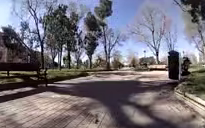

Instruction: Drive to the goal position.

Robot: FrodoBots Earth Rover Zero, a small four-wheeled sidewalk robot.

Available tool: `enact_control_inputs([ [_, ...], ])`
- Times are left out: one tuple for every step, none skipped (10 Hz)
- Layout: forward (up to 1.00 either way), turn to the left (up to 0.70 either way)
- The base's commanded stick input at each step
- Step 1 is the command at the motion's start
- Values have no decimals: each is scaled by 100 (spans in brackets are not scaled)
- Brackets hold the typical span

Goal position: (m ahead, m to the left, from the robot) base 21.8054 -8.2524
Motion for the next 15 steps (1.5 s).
enact_control_inputs([
  [85, -20],
  [85, 0],
  [85, 0],
  [85, 0],
  [85, 0],
  [85, 0],
  [85, 0],
  [85, 0],
  [85, -8],
  [85, -34],
  [85, -16],
  [85, 0],
  [85, 0],
  [85, 0],
  [85, 0],
])
